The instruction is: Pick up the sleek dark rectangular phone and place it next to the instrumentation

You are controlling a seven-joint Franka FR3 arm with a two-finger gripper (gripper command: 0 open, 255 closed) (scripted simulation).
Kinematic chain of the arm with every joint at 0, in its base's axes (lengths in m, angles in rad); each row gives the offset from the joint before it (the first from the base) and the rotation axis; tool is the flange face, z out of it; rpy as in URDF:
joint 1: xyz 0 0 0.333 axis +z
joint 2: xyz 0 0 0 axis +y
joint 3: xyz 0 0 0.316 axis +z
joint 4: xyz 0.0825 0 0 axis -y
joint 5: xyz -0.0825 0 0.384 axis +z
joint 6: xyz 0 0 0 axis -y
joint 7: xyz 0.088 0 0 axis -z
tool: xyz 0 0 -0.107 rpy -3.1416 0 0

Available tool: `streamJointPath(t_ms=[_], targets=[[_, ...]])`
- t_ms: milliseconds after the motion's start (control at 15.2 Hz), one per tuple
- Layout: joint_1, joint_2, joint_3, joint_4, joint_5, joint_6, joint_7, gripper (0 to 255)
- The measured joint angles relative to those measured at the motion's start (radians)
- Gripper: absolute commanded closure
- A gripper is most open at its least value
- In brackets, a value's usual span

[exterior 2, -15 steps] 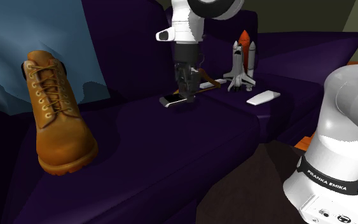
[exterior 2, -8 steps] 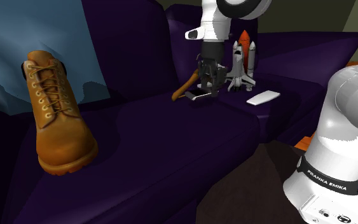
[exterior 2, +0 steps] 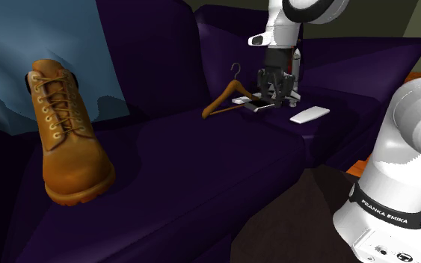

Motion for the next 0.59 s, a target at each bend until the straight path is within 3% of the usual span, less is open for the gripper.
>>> streamJointPath(t_ms=[594], targets=[[-0.148,-0.059,-0.187,0.003,-0.143,-0.042,-0.23,255]])
